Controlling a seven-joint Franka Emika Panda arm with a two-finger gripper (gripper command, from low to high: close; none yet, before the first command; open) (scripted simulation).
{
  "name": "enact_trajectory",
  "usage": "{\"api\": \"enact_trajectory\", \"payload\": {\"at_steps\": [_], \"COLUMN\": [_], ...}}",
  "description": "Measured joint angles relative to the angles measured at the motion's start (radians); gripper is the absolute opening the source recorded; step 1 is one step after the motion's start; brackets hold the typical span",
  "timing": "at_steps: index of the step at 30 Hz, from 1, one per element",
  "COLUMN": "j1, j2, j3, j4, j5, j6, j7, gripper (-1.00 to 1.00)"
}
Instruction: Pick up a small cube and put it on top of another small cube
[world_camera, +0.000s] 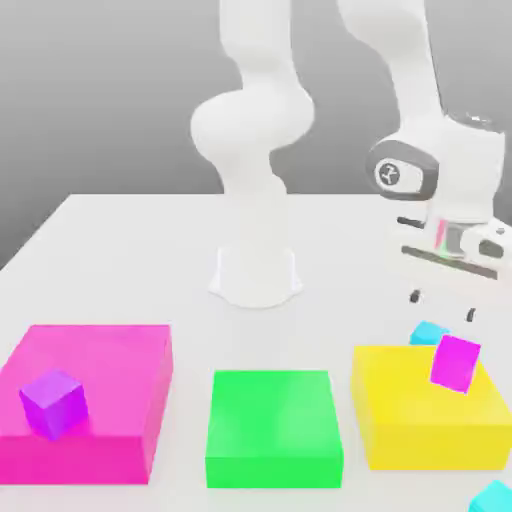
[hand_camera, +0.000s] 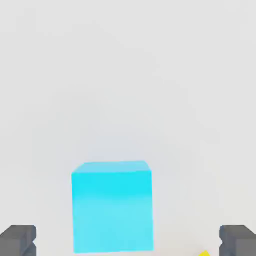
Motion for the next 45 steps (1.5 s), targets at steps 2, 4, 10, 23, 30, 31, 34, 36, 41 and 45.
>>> {"api": "enact_trajectory", "payload": {"at_steps": [2,4,10,23,30,31,34,36,41,45], "j1": [0.013,0.030,0.037,0.055,-0.061,-0.091,-0.173,-0.229,-0.377,-0.499], "j2": [0.071,0.144,0.172,-0.045,0.021,0.025,0.020,0.010,-0.020,-0.045], "j3": [-0.020,-0.040,-0.047,0.000,-0.089,-0.120,-0.205,-0.250,-0.347,-0.413], "j4": [0.012,0.025,0.030,0.075,0.321,0.354,0.403,0.415,0.436,0.452], "j5": [-0.018,-0.027,-0.029,0.013,-0.001,-0.005,-0.018,-0.024,-0.035,-0.036], "j6": [0.058,0.117,0.138,-0.099,-0.234,-0.260,-0.316,-0.343,-0.407,-0.457], "j7": [0.010,0.016,0.018,-0.100,-0.109,-0.083,0.012,0.078,0.238,0.360], "gripper": [0.00,0.00,-1.00,-1.00,-1.00,-1.00,-1.00,-1.00,-1.00,-1.00]}}
